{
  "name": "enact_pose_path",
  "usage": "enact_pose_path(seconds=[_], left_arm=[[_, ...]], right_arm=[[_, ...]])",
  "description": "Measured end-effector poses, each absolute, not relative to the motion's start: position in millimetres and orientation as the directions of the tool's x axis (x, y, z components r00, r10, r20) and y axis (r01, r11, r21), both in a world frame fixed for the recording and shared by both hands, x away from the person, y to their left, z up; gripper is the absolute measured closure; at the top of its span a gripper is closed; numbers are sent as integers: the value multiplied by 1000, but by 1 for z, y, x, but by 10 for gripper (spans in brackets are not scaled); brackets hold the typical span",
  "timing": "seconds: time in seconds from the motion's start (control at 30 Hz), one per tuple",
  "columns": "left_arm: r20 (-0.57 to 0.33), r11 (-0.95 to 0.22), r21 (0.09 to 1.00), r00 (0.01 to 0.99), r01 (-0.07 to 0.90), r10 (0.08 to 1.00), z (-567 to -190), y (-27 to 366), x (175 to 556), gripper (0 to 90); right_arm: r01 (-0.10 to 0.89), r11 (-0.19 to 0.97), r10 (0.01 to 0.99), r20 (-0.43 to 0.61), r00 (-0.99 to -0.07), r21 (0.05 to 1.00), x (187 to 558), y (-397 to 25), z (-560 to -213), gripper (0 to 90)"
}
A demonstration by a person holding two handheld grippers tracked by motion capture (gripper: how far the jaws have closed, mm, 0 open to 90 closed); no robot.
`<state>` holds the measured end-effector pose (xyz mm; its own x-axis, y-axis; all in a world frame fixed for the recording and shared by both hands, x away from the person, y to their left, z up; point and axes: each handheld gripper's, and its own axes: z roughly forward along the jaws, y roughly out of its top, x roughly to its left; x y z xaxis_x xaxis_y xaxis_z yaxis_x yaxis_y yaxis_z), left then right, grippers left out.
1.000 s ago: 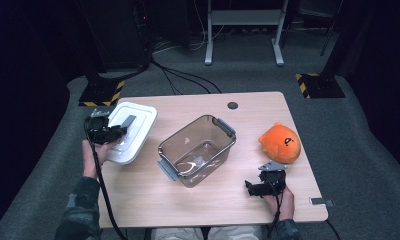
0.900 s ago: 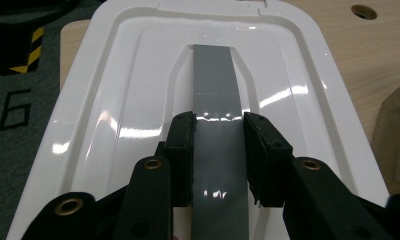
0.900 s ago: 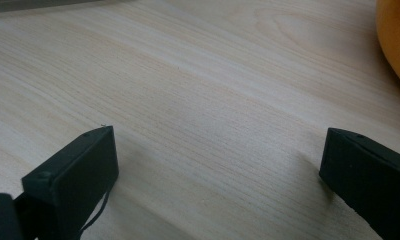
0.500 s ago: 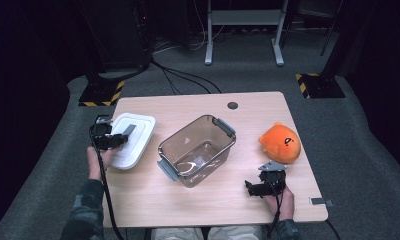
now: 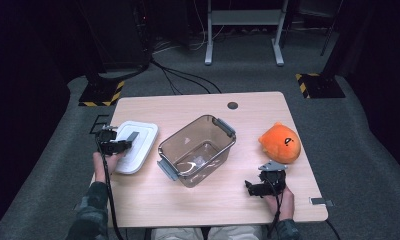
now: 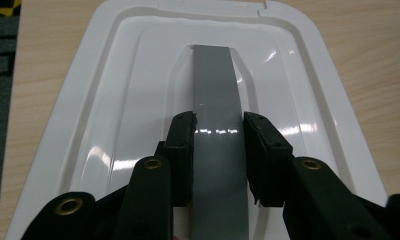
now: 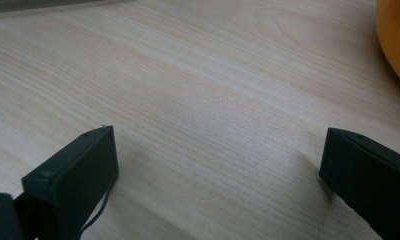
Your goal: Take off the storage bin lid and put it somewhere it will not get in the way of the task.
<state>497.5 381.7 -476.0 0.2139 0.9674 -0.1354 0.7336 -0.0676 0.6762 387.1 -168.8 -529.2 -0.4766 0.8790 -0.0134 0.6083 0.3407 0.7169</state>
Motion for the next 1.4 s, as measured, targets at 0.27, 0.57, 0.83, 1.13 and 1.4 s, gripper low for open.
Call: enact_pose_path(seconds=[0.27,0.57,0.83,1.13,1.4], left_arm=[[-144,-67,644,206,762,968,-495,382,500,662],[-141,-69,642,206,763,968,-500,382,500,656],[-136,-63,635,192,770,972,-497,378,497,330],[-123,-99,675,243,731,962,-479,373,481,184],[-66,-164,702,292,693,954,-469,362,459,140]], right_arm=[[609,340,879,-12,-477,717,387,-169,-529,13],[607,342,878,-13,-479,718,387,-169,-529,14],[607,341,878,-13,-479,718,387,-169,-529,15],[606,342,877,-13,-480,718,387,-169,-529,15],[606,342,877,-13,-480,718,387,-169,-529,16]])
